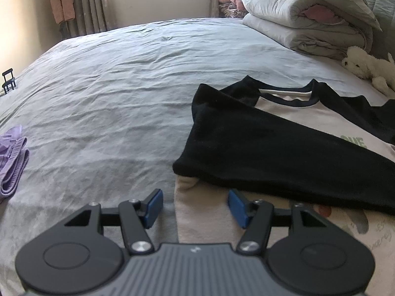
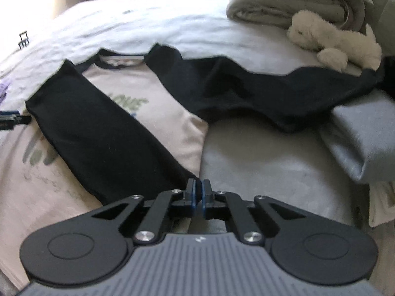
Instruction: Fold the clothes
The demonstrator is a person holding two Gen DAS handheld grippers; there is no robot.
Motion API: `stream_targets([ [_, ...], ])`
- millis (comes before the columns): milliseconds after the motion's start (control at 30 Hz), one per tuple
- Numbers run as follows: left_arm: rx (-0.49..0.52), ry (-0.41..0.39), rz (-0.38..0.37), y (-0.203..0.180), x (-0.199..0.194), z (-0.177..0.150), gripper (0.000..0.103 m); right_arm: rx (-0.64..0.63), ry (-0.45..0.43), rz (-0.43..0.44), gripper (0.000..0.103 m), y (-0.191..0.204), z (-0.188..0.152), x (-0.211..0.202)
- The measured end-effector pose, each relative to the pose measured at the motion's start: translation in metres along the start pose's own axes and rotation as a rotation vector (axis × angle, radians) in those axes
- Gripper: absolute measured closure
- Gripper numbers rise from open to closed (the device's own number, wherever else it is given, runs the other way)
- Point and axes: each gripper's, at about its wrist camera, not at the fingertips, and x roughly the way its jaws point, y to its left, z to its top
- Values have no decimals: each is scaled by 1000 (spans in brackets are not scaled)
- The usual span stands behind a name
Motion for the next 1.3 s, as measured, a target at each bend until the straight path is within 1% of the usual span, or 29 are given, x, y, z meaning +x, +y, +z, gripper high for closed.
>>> stream_targets([
  [133, -1, 2, 1, 0, 0, 0, 43, -6, 15, -13, 97, 2, 1, 3],
  [233, -14, -1, -2, 4, -2, 2, 43, -36, -7, -35, 91, 4, 0, 0],
  [300, -28, -4, -6, 8, -4, 5, 43, -67, -50, -52, 84, 7, 1, -5],
  [400, -50, -12, -9, 15, -7, 8, 42, -129, -143, -24, 83, 20, 3, -17],
  [467, -56, -6, -1, 17, -6, 8, 42, -188, -163, 42, 82, 36, 2, -21],
  [533, -55, 6, 8, 17, -3, 8, 42, -259, -142, 89, 82, 52, -1, -18],
  [600, -44, 12, 15, 16, -2, 7, 42, -312, -61, 111, 82, 64, -6, -6],
  [633, -38, 15, 19, 16, -1, 7, 42, -336, -13, 108, 82, 67, -9, 0],
  [667, -33, 18, 22, 15, -1, 6, 42, -368, 7, 92, 82, 71, -12, 5],
  [700, -27, 20, 25, 15, -1, 6, 42, -385, 5, 88, 82, 72, -13, 4],
  [833, -25, 34, 40, 17, 1, 6, 42, -336, 31, 117, 82, 57, -11, 0],
  [900, -39, 40, 37, 19, 1, 6, 42, -338, 28, 117, 83, 56, -12, -1],
  [967, -55, 46, 25, 20, 1, 8, 42, -339, -1, 110, 83, 62, -14, -6],
  [1033, -66, 49, 13, 20, 0, 8, 42, -351, -33, 138, 83, 73, -13, -10],
  [1100, -56, 43, 5, 17, -3, 8, 42, -365, -56, 164, 83, 83, -12, -13],
  [1200, -34, 34, -1, 13, -8, 6, 42, -425, 12, 149, 82, 97, -17, -1],
  [1267, -25, 30, -8, 12, -12, 5, 42, -463, 3, 139, 81, 100, -21, -3],
  [1300, -23, 28, -14, 11, -14, 4, 42, -460, -14, 144, 81, 100, -20, -6],
])
